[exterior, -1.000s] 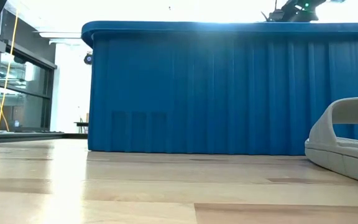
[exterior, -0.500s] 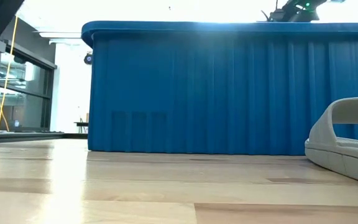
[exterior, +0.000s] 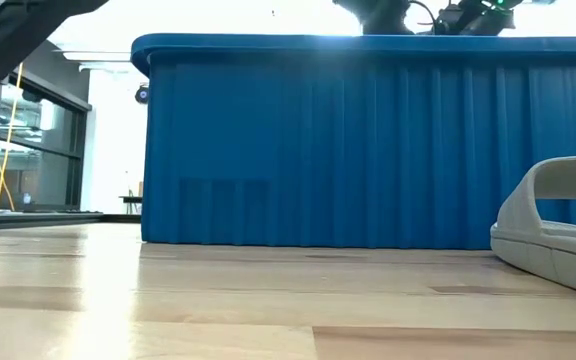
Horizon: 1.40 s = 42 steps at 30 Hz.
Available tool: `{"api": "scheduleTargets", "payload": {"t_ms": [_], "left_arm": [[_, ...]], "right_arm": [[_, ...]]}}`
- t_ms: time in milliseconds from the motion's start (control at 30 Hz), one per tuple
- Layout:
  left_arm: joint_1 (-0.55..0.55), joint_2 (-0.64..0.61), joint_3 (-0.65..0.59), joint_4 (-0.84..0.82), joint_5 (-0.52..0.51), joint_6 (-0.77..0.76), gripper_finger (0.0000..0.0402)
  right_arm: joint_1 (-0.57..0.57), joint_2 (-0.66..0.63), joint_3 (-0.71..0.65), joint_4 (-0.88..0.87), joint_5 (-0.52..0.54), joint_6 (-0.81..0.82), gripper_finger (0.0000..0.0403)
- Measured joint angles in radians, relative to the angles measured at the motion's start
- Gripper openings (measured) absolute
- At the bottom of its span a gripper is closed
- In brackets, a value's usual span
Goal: Pick and place slides into bin
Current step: Put the gray slides into the blue bin
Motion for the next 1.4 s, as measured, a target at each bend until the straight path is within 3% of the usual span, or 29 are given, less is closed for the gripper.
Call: {"api": "scheduleTargets", "payload": {"t_ms": [133,333,433,600,833,1400], "left_arm": [[0.007,0.022,0.000,0.000,0.002,-0.003,0.0158],[0.030,0.041,0.001,0.031,-0.110,-0.037,0.0249],[0.042,0.053,0.003,0.044,-0.109,-0.059,0.0287],[0.055,0.058,0.000,0.022,-0.088,-0.109,0.0315],[0.066,0.056,0.001,0.042,-0.086,-0.111,0.0290],[0.092,0.056,0.001,0.045,-0.073,-0.108,0.0155]], "right_arm": [[0.000,-0.003,0.000,0.000,0.000,0.007,0.0000],[0.000,-0.003,0.000,0.000,-0.004,0.013,0.0000],[0.000,-0.003,0.000,0.002,-0.004,0.020,0.0000],[0.000,-0.003,0.000,0.016,-0.012,0.032,0.0000],[0.000,-0.003,0.000,0.047,-0.038,0.057,0.0000],[0.000,-0.024,0.000,0.063,-0.052,0.088,0.0000]]}}
